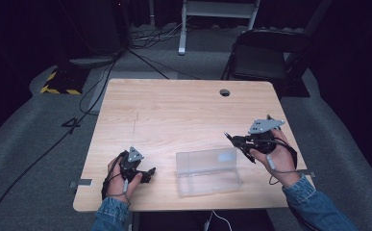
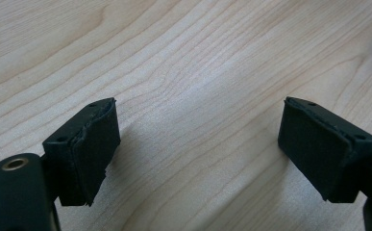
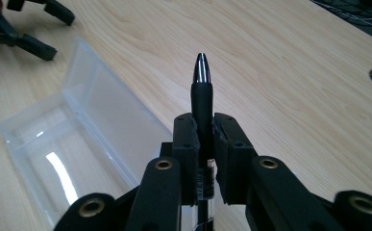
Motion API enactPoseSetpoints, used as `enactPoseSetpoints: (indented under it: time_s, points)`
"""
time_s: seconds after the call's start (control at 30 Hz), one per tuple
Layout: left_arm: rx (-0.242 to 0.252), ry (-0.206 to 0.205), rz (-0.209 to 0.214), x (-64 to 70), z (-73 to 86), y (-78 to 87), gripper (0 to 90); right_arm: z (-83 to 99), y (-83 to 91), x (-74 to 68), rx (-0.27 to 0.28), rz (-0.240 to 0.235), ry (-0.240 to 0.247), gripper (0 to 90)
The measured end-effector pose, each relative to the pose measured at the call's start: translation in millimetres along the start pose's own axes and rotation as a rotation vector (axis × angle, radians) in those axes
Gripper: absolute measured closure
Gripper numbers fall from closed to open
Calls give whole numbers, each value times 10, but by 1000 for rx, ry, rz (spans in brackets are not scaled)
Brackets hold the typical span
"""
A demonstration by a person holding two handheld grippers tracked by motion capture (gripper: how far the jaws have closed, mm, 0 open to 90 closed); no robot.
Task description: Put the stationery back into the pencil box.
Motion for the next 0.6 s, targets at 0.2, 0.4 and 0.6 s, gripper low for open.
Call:
enactPoseSetpoints:
  time_s: [0.2, 0.4, 0.6]
  points:
    - [1, 2, 1, 2, -1, -3, 150, -28, -82, -167, 17, -53, 13, 802]
    - [1, 0, 1, 1, -1, -3, 150, -28, -177, -315, 32, -106, 15, 802]
    - [1, 1, 1, 2, 0, -2, 150, 19, -286, -462, 28, -154, 35, 802]
Point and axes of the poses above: each handheld gripper's, and its own axes: y roughly backward along the jaws, z roughly out of its underside, x roughly to its right, the point moved 10 cm from there along -y, roughly forward along the jaws, and after that the axes turned 13 degrees about x, right-handed, at the moved point
